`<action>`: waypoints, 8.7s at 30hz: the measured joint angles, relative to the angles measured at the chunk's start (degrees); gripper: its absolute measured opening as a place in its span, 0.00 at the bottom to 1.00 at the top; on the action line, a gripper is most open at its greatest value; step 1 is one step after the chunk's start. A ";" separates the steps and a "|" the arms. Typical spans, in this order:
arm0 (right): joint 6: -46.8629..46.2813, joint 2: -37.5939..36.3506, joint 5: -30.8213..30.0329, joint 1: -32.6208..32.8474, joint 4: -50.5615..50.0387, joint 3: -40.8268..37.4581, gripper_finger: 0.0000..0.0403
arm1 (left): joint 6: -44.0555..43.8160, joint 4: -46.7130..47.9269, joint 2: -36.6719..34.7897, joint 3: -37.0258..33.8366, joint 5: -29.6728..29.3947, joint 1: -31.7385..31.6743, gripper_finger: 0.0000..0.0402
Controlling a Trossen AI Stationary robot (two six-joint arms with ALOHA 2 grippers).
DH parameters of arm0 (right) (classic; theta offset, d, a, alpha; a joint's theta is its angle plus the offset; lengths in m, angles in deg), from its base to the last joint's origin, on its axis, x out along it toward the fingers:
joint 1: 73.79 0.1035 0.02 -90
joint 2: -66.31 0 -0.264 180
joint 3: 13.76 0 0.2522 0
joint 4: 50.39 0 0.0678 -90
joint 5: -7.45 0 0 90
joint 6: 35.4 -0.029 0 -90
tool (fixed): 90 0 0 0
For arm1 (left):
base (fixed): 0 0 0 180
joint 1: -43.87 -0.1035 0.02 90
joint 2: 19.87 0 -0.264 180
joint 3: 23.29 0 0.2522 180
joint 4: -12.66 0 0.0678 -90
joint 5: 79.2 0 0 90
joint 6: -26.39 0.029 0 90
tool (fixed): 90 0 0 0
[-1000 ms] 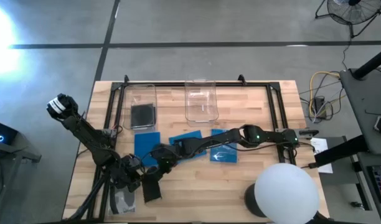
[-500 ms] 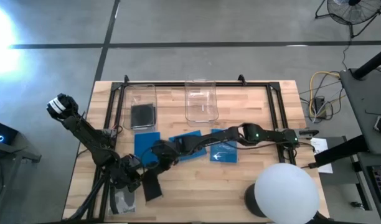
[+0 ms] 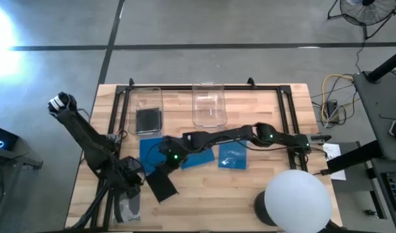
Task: Pick & place jewel cases by type
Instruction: Put the black CD case into the left transparent bin
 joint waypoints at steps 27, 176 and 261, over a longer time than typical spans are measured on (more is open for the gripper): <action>1.36 -2.80 -13.61 -21.98 18.65 0.55 0.03 | 33.82 5.24 -8.45 33.32 -43.58 0.56 0.23; 7.70 -10.13 -29.48 10.18 -21.74 -9.09 0.55 | -1.67 7.25 10.42 0.12 24.71 5.81 0.23; -15.71 -13.58 -19.97 9.24 11.28 -34.15 0.55 | 10.54 -39.97 27.87 -8.27 11.55 -8.18 0.23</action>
